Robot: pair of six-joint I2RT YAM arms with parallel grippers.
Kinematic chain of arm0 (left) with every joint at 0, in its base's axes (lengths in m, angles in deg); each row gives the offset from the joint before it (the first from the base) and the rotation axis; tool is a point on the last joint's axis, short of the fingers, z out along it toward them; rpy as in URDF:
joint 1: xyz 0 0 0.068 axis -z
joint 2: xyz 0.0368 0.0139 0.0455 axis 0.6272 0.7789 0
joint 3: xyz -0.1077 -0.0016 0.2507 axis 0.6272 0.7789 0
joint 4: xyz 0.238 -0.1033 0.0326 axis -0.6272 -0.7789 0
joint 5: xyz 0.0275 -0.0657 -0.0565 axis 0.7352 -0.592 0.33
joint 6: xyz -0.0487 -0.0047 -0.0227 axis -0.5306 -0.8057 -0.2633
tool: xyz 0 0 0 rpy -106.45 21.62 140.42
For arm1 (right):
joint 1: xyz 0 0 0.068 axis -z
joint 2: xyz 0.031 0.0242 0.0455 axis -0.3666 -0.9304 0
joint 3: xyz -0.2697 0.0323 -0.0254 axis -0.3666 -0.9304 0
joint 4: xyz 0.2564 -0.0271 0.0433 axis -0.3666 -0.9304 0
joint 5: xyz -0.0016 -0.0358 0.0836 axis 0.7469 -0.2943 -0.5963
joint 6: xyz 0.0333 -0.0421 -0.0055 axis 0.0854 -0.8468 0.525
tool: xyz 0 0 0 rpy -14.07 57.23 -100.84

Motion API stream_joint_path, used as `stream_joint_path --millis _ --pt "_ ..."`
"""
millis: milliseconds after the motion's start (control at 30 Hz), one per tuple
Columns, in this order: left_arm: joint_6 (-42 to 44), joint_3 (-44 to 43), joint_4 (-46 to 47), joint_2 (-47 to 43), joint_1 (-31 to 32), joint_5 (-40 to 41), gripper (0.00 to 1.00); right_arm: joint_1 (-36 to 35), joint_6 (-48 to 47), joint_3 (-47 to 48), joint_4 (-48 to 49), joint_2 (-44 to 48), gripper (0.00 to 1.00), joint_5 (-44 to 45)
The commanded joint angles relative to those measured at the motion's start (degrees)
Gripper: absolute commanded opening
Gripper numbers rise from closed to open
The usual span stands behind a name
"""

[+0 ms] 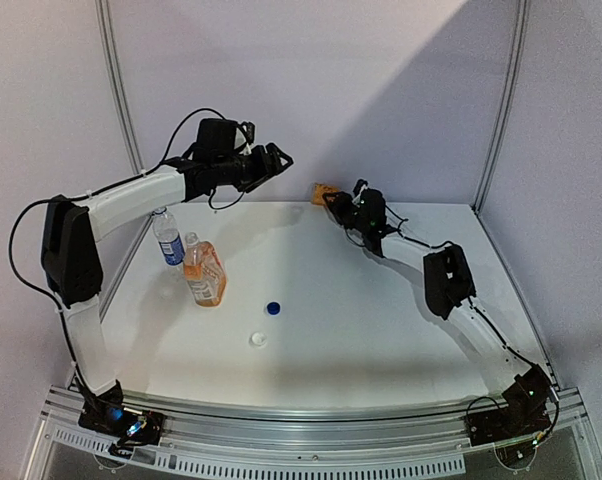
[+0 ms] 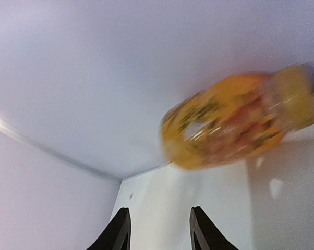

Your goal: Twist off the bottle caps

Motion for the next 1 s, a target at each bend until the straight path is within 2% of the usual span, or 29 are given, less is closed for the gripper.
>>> stream_joint_path --millis 0,67,200,367,467,567,733,867,967 --pt "3.7 -1.1 -3.9 -1.4 -0.6 2.1 0.77 -2.0 -4.8 -8.1 7.6 4.5 0.39 -12.3" --pt "3.3 -2.6 -4.6 -0.6 -0.6 3.3 0.77 -1.9 -5.2 -18.4 10.2 11.4 0.39 -12.8" --pt "0.8 -9.2 -6.0 3.1 -0.2 4.1 0.77 -1.9 -9.9 -37.7 8.6 29.1 0.4 -9.1" --pt "-1.9 -22.0 -11.3 9.0 0.4 7.7 0.78 -1.9 -14.9 -56.6 6.7 48.3 0.4 -7.8" --pt "-5.8 -27.9 -10.4 11.3 0.9 8.8 0.78 -1.9 -17.2 -65.8 3.4 58.9 0.4 -6.1" --pt "-12.3 -28.5 -5.1 13.0 2.0 9.5 0.78 -1.9 -18.8 -73.1 -2.7 68.1 0.4 -1.6" --pt "-25.0 -31.3 4.6 19.4 4.2 9.7 0.77 -1.9 -20.1 -80.0 -19.9 81.7 0.41 8.7" --pt "-28.7 -38.6 8.7 26.9 6.0 14.1 0.76 -1.9 -20.0 -85.3 -28.8 92.3 0.41 13.5" --pt "-33.7 -40.6 13.6 31.3 6.7 17.1 0.76 -1.9 -18.7 -89.8 -33.2 98.6 0.41 16.1"
